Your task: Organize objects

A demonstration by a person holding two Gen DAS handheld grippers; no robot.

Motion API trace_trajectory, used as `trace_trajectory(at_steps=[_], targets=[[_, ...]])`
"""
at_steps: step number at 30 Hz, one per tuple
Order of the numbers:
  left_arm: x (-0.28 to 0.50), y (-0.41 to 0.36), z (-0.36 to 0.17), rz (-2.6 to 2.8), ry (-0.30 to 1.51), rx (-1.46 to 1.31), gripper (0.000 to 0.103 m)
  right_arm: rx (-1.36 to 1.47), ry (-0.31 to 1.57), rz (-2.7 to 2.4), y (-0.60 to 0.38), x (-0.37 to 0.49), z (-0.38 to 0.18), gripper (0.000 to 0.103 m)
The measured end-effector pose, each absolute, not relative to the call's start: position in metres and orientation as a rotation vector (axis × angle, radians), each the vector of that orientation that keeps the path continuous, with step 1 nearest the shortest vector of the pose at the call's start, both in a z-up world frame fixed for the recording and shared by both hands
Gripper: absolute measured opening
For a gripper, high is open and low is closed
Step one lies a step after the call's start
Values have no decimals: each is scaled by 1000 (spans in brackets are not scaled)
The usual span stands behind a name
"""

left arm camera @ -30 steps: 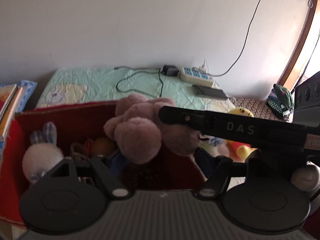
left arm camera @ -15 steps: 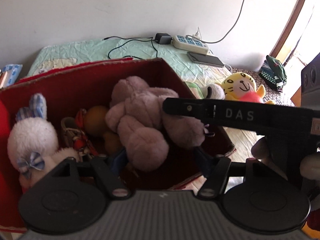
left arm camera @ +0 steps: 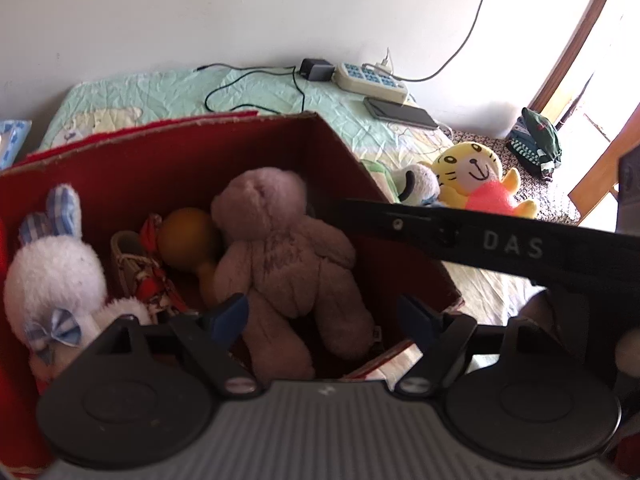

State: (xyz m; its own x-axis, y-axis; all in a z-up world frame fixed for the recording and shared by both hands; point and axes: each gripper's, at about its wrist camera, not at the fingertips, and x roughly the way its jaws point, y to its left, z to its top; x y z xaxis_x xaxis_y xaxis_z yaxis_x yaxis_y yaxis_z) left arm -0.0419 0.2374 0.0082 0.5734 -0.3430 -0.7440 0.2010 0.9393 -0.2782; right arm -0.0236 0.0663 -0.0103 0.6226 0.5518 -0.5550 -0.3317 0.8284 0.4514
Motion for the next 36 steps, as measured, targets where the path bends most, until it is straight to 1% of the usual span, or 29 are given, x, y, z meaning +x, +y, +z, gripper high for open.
trace_trajectory(at_steps=[4, 11, 14, 16, 27, 36], targets=[[-36, 234, 7, -281, 941, -153, 86, 334, 751, 496, 61, -23, -12, 25], [-30, 225, 12, -199, 988, -100, 88, 330, 751, 502, 59, -26, -8, 25], [-29, 222, 15, -164, 993, -85, 91, 327, 753, 510, 59, -26, -9, 25], [-29, 221, 16, -146, 993, -78, 95, 325, 753, 515, 58, -26, -9, 24], [-28, 213, 12, -92, 1028, -80, 96, 316, 775, 555, 55, -24, -12, 19], [-27, 208, 12, -46, 1044, -81, 96, 323, 777, 588, 52, -22, -14, 18]])
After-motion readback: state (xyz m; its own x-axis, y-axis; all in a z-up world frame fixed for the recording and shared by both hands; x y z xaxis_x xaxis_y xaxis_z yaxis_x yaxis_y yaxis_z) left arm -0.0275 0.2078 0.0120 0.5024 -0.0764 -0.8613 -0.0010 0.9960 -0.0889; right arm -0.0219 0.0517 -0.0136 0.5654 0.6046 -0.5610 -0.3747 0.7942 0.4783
